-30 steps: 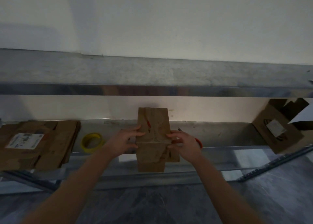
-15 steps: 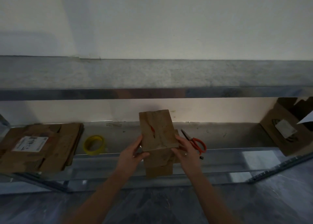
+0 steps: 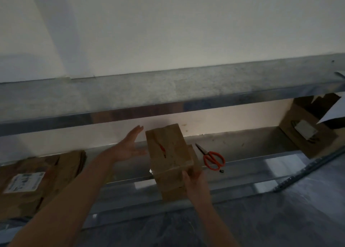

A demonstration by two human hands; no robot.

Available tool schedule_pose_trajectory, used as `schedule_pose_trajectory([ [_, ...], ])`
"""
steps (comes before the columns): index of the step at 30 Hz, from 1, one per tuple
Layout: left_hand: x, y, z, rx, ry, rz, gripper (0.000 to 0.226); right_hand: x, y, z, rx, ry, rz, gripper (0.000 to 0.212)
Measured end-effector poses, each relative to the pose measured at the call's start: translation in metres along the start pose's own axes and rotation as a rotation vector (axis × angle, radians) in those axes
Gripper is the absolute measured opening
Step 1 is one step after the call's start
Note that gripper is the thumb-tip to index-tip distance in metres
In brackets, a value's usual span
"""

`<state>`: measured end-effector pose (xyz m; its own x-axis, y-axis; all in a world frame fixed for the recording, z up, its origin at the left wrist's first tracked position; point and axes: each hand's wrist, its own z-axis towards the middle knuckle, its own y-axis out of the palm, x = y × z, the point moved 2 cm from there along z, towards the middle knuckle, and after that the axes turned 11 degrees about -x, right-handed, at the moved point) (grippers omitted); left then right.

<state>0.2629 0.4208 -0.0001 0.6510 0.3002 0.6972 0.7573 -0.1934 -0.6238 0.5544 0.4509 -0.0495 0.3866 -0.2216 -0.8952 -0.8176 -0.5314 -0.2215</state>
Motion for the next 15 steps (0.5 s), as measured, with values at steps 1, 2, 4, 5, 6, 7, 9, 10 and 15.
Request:
schedule_pose_trajectory([
  [1, -0.002, -0.003, 0.006, -0.018, -0.021, -0.005, 0.101, 0.002, 0.007, -0.005, -0.018, 0.007, 0.035, 0.034],
  [2, -0.001, -0.005, 0.011, -0.029, -0.02, -0.007, 0.095, 0.001, 0.013, -0.011, -0.021, -0.011, 0.089, 0.035],
  [4, 0.005, -0.005, 0.015, -0.029, 0.052, -0.035, 0.08, -0.006, 0.021, -0.023, -0.038, -0.103, 0.157, 0.047],
  [5, 0.008, -0.003, 0.015, -0.028, 0.098, -0.043, 0.073, -0.009, 0.024, -0.028, -0.068, -0.146, 0.157, 0.057],
  [6, 0.008, 0.0, 0.014, -0.026, 0.124, -0.039, 0.068, -0.011, 0.028, -0.032, -0.109, -0.175, 0.129, 0.067],
  [7, 0.004, 0.005, 0.013, -0.014, 0.123, -0.031, 0.069, -0.014, 0.032, -0.036, -0.151, -0.186, 0.079, 0.076],
  [9, -0.008, 0.012, 0.013, 0.045, 0.067, -0.018, 0.078, -0.02, 0.04, -0.041, -0.196, -0.178, 0.022, 0.088],
  [10, -0.011, 0.011, 0.015, 0.079, 0.024, -0.026, 0.083, -0.023, 0.045, -0.042, -0.196, -0.172, 0.046, 0.091],
  [15, 0.008, 0.001, 0.027, -0.002, -0.001, -0.015, 0.087, -0.034, 0.053, -0.038, -0.11, -0.166, 0.317, 0.082],
])
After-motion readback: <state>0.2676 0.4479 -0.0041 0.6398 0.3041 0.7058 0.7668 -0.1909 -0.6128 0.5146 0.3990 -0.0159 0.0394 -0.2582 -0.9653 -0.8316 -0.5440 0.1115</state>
